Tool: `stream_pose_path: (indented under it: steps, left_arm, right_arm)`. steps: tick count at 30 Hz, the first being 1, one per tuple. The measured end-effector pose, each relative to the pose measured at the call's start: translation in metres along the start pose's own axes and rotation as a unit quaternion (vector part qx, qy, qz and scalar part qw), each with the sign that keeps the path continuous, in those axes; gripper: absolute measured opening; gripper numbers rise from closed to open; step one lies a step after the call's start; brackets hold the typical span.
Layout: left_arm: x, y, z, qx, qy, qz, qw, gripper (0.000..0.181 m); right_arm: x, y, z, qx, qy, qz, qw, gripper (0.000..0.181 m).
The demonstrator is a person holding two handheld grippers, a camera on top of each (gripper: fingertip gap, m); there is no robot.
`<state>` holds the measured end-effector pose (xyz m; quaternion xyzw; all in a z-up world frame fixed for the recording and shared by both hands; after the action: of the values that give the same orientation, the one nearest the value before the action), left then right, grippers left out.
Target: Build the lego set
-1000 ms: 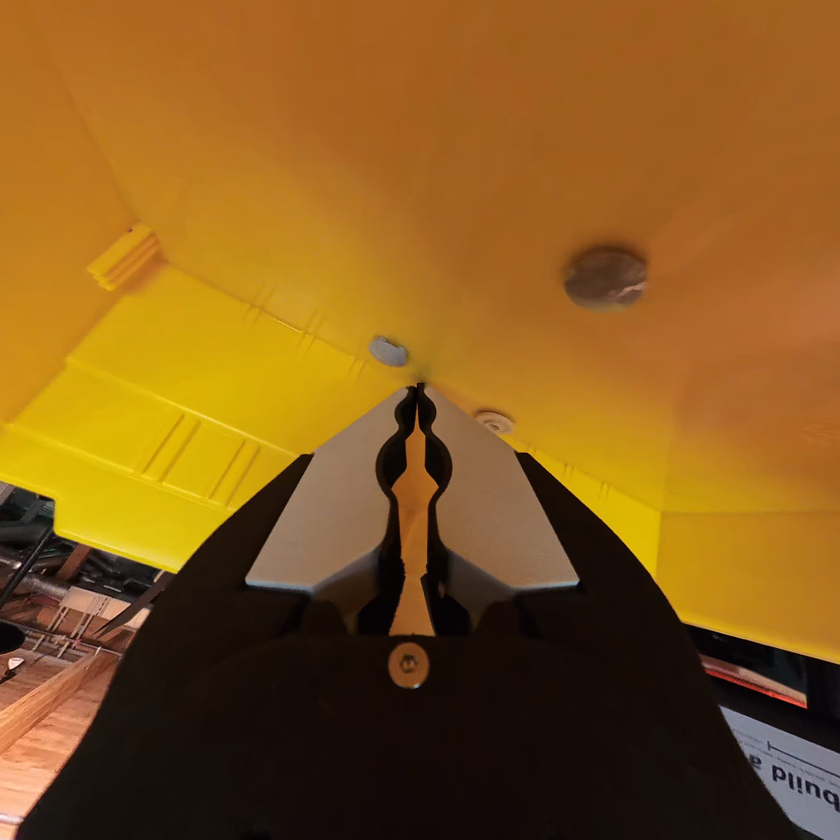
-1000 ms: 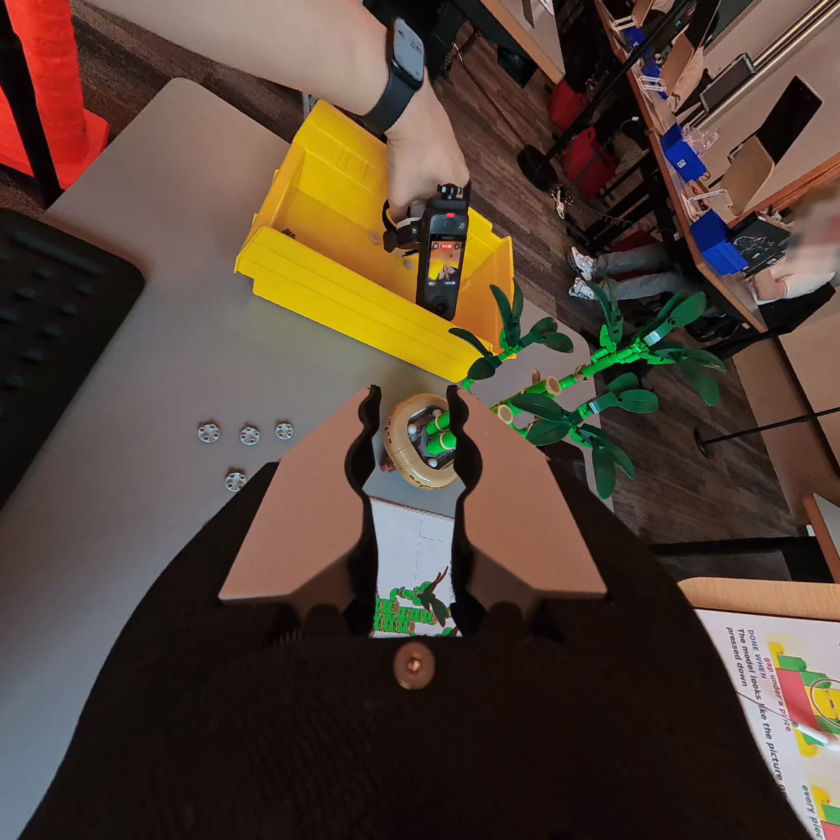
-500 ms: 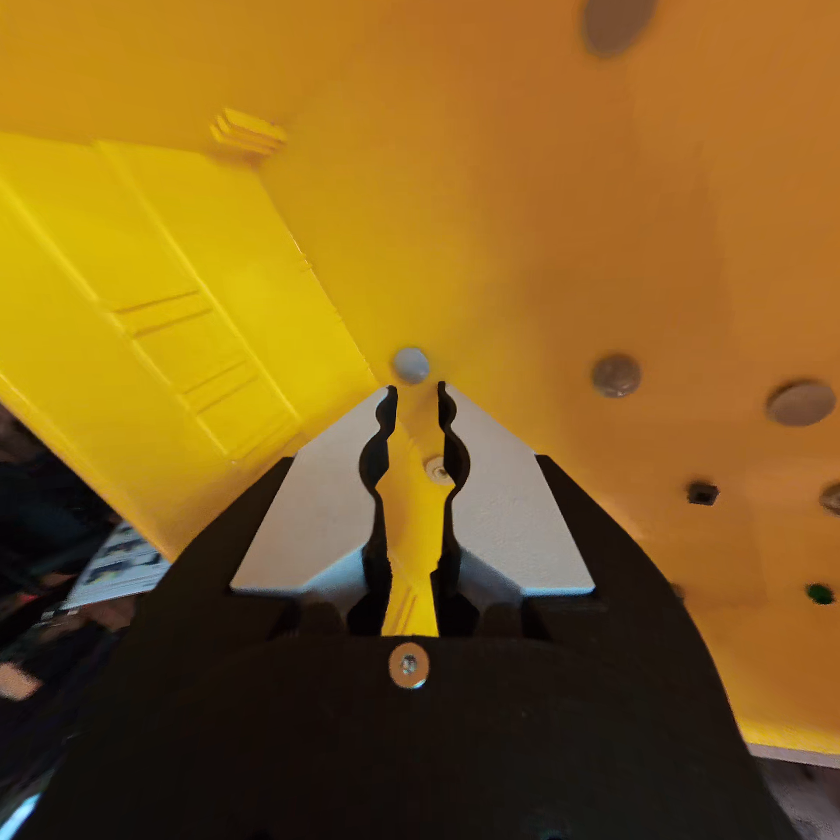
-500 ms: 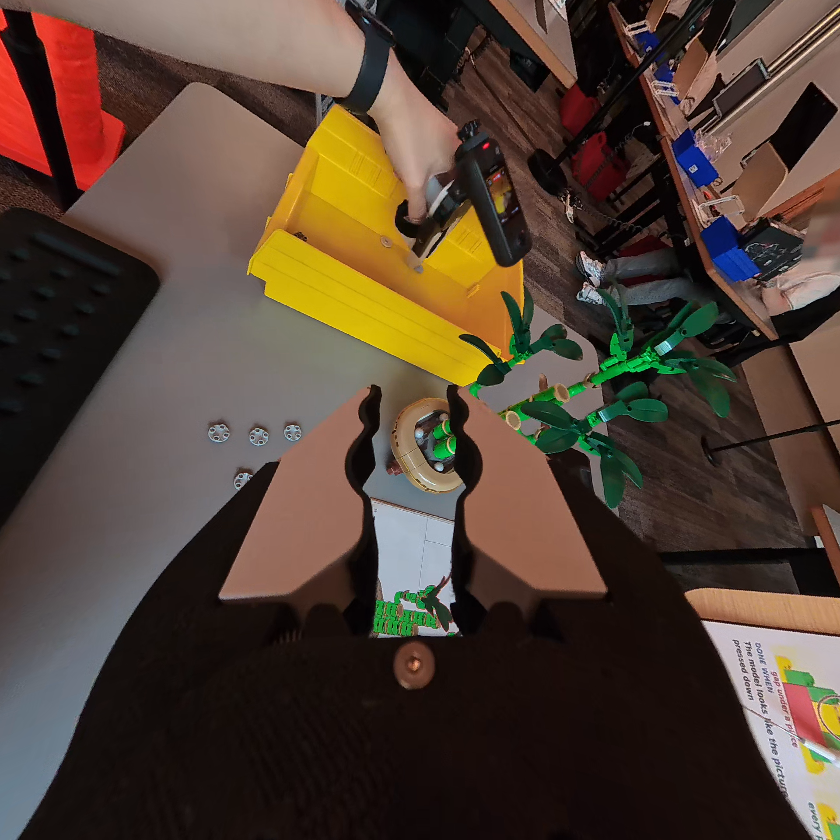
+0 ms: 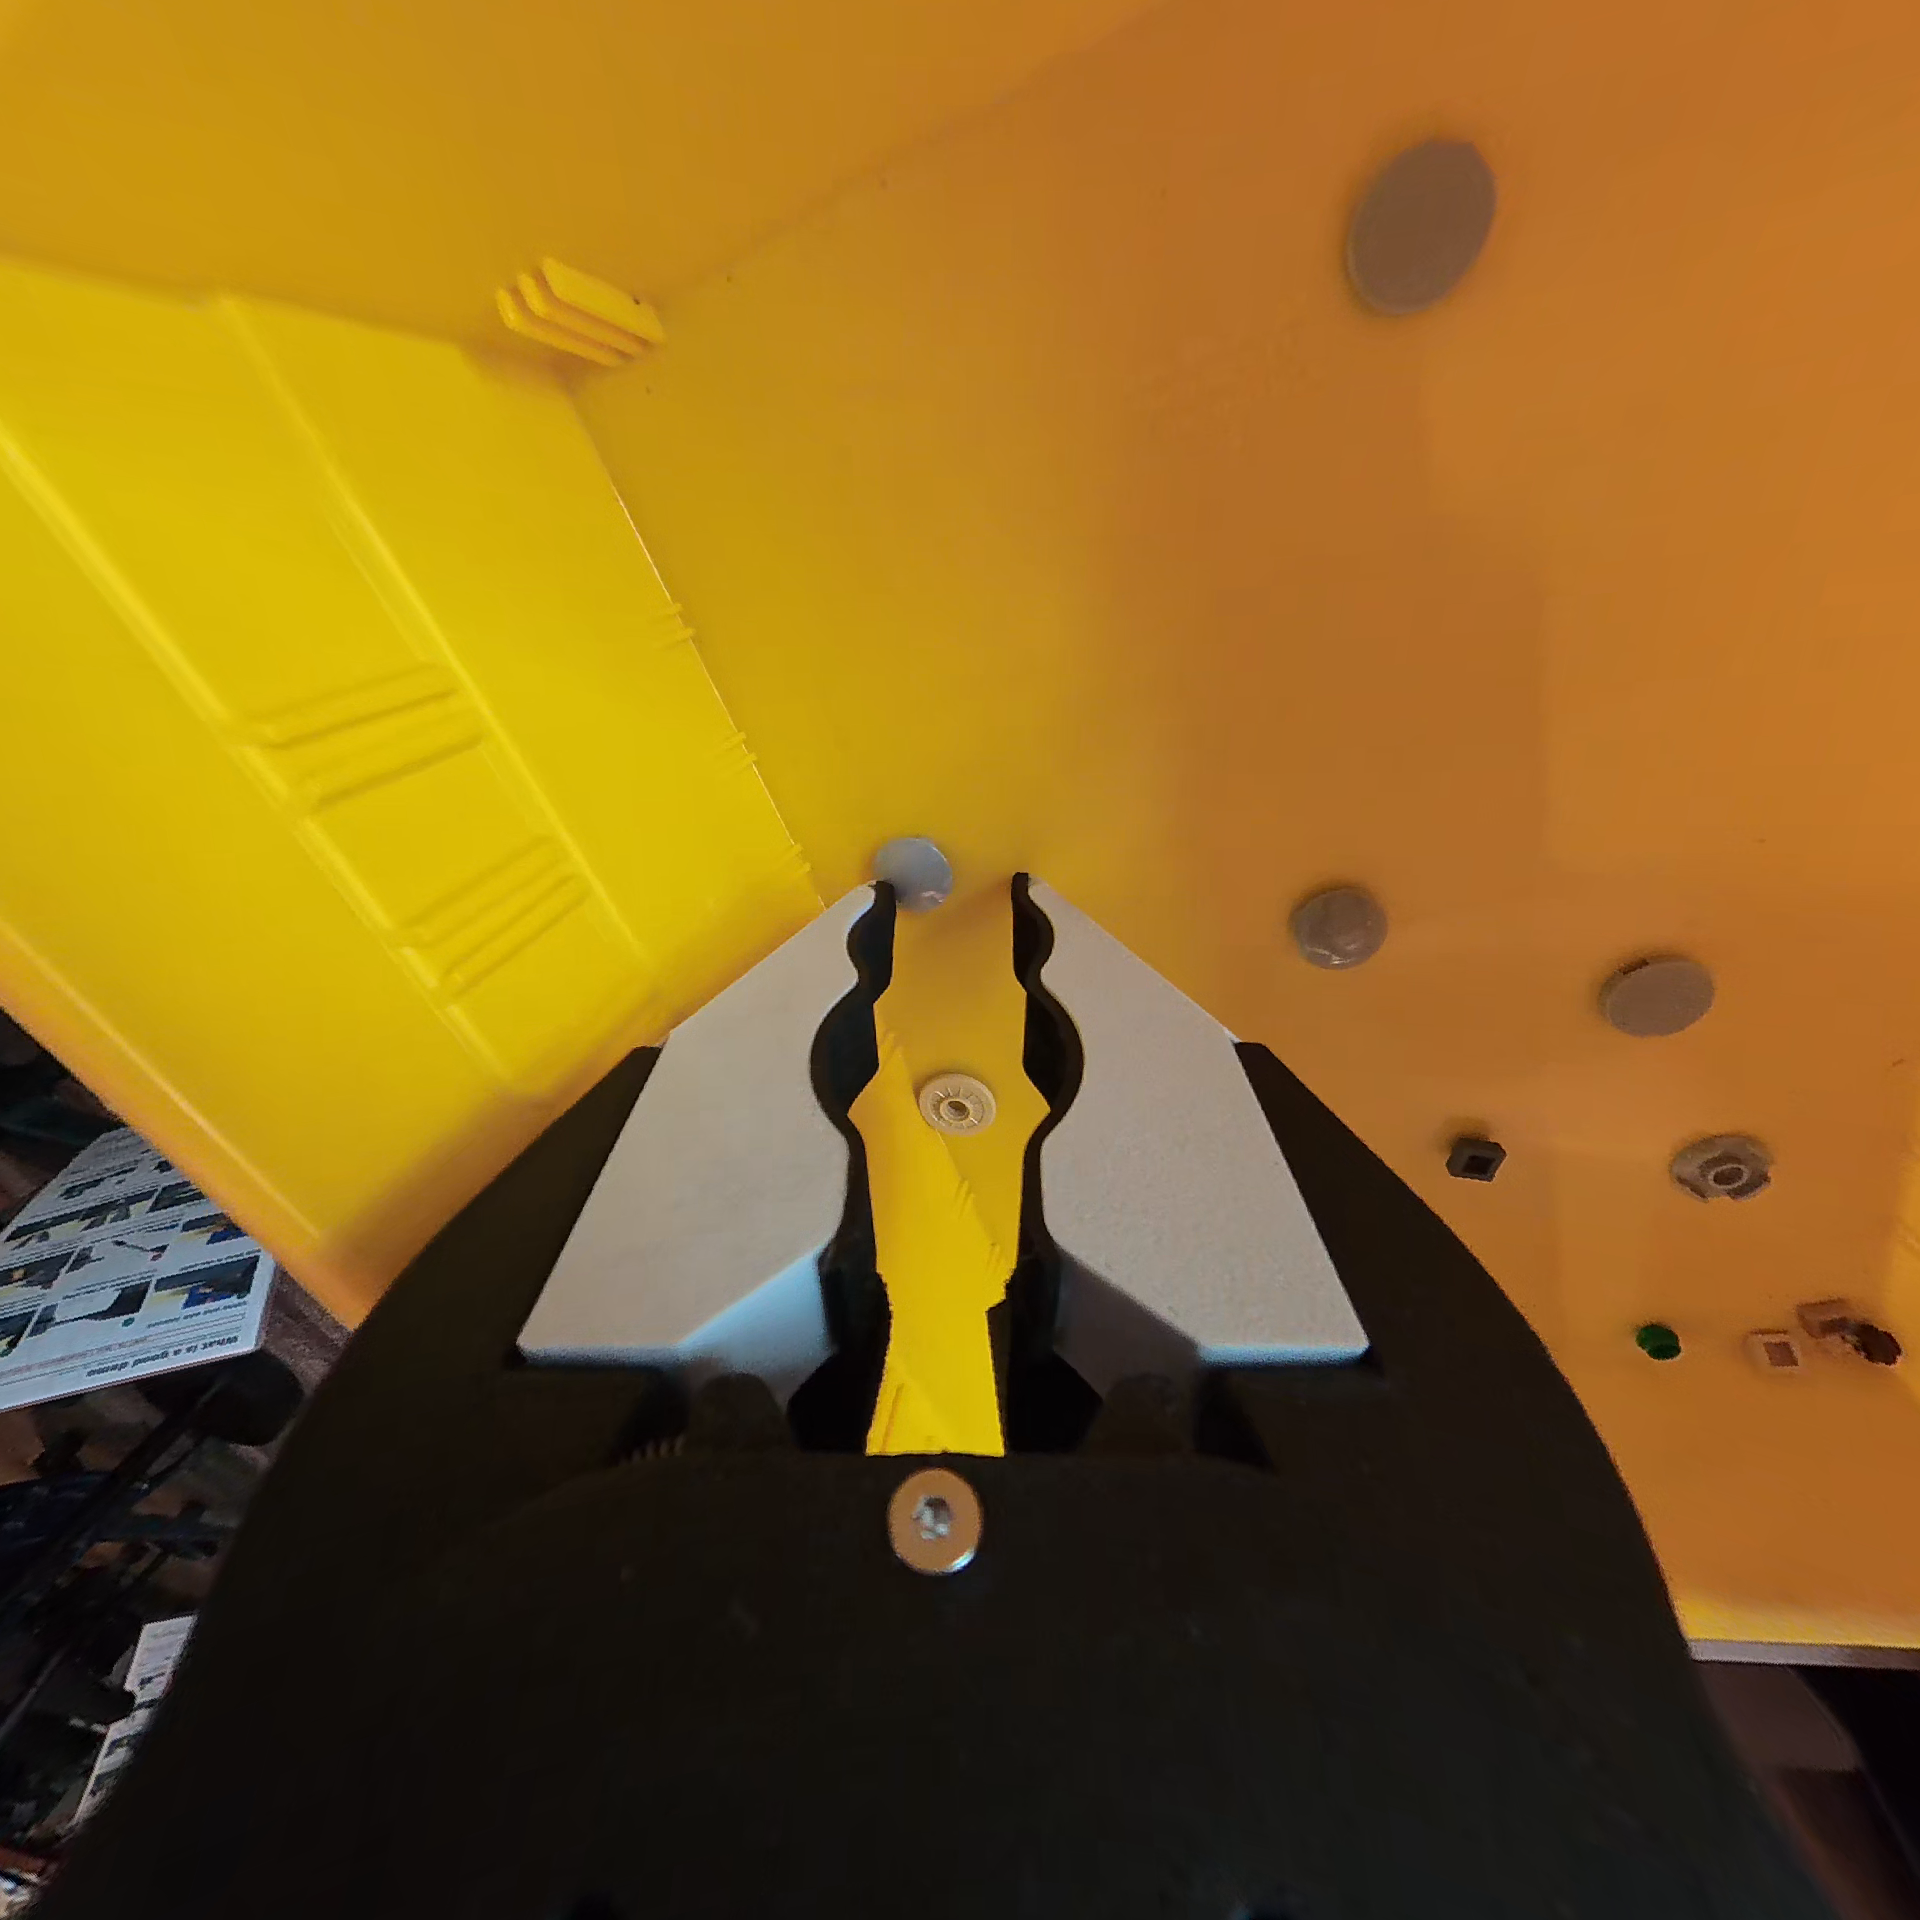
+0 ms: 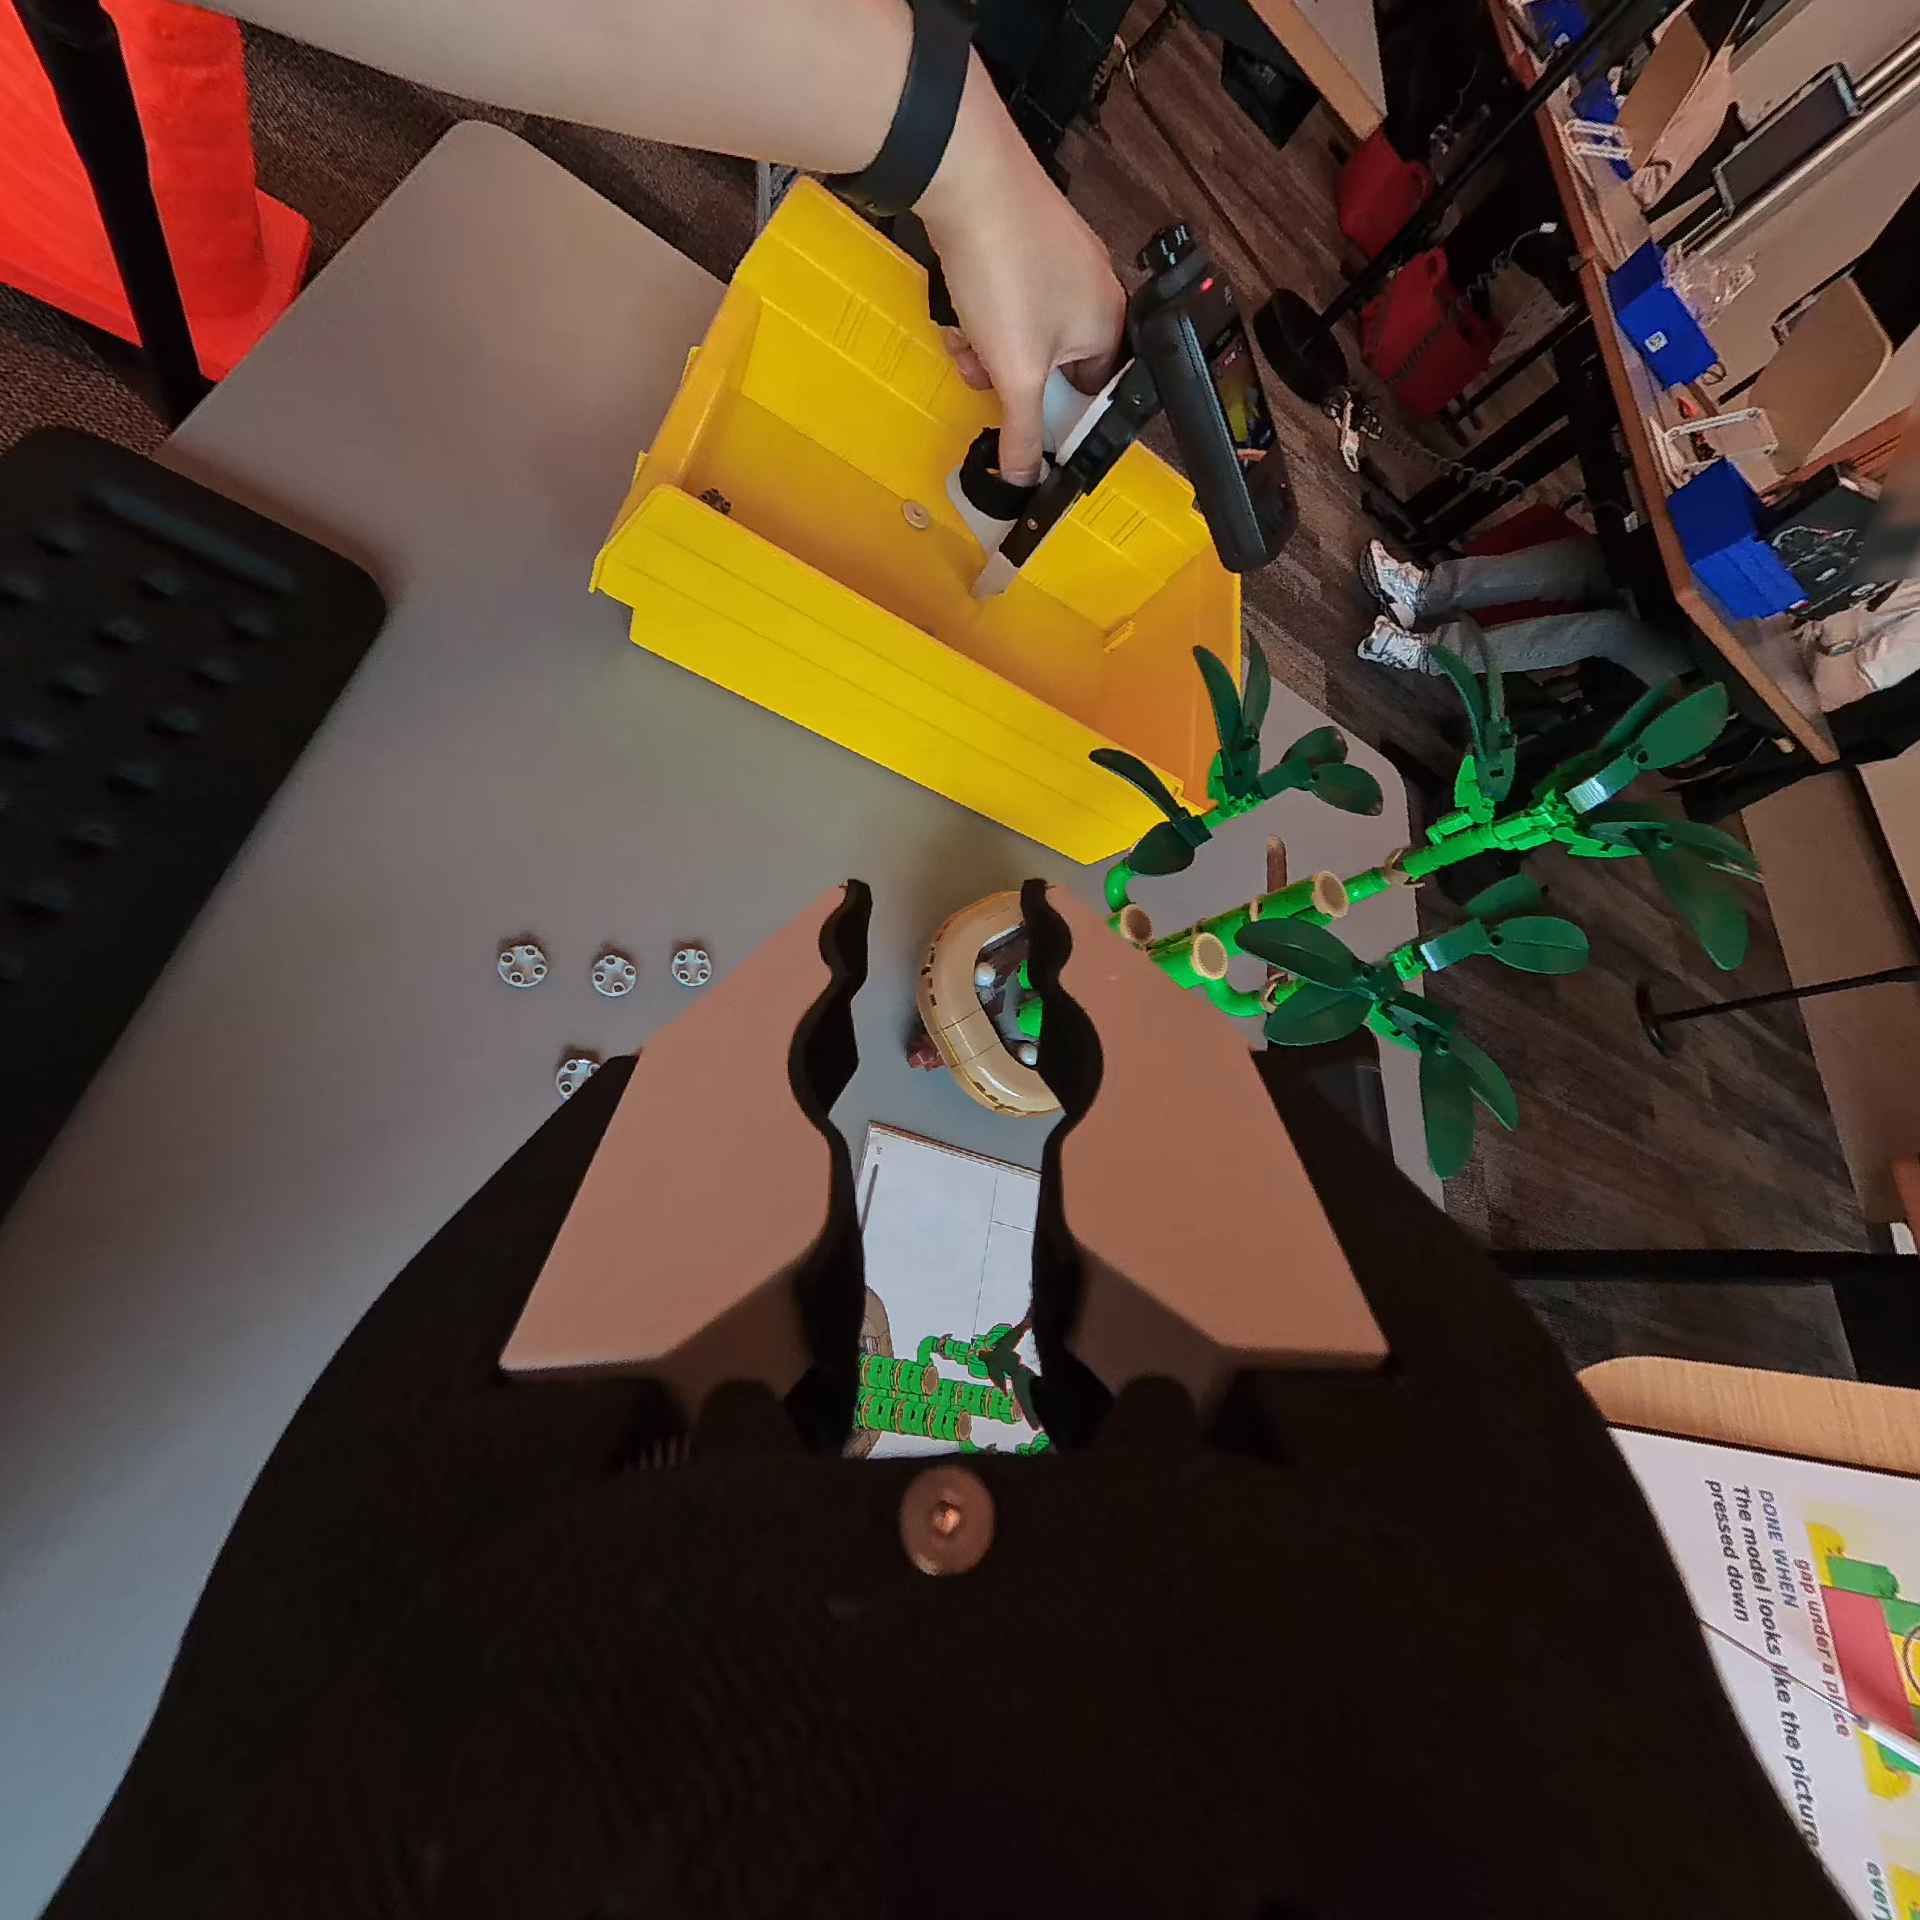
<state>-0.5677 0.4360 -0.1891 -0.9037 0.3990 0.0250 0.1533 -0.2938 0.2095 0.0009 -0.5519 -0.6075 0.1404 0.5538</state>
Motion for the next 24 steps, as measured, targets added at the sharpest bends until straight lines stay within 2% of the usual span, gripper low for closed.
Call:
stream_pose_path:
  steps: [1, 7, 9, 11, 12, 14, 18, 24]
  left_arm:
    - [0.0, 0.0, 0.0, 0.001, 0.001, 0.001, 1.0, 0.021]
    - [0.001, 0.001, 0.0, 0.01, 0.001, 0.004, 1.0, 0.019]
    - [0.005, 0.001, -0.001, 0.012, 0.012, 0.0, 1.0, 0.024]
    - [0.013, 0.001, -0.003, 0.017, 0.047, -0.017, 0.999, 0.038]
    - [0.019, -0.001, -0.006, 0.023, 0.073, -0.026, 0.997, 0.028]
    - [0.025, -0.005, -0.009, 0.04, 0.102, -0.044, 0.993, 0.033]
    - [0.016, -0.003, -0.007, 0.053, 0.081, -0.063, 0.993, 0.035]
    - [0.022, 0.0, -0.003, 0.058, 0.091, -0.059, 0.992, 0.03]
  right_arm:
    - [0.0, 0.0, 0.0, -0.001, -0.001, -0.001, 1.0, 0.03]
    - [-0.002, 0.0, -0.001, 0.001, -0.004, -0.001, 1.0, 0.03]
    - [-0.001, -0.001, -0.001, 0.003, -0.004, 0.0, 1.0, 0.03]
    - [-0.002, -0.001, -0.001, 0.004, -0.005, 0.001, 1.0, 0.03]
    - [-0.002, -0.001, -0.001, 0.004, -0.006, 0.001, 1.0, 0.03]
    - [-0.002, 0.0, 0.0, 0.003, -0.007, 0.001, 1.0, 0.03]
    - [-0.003, -0.001, 0.001, 0.001, -0.009, -0.001, 1.0, 0.03]
    - [-0.005, 0.001, 0.003, -0.004, -0.013, -0.002, 1.0, 0.03]
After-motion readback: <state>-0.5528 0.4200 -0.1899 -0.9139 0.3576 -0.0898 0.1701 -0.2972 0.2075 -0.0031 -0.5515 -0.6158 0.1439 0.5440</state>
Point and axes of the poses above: each gripper's, where its closed fingertips meet, z out along the fingers, y out of its underside, x = y × z across the jaws, the point moved 3 cm from there along -z, back along the fingers, and after that the axes turned 13 degrees about x, right-handed, at the moved point
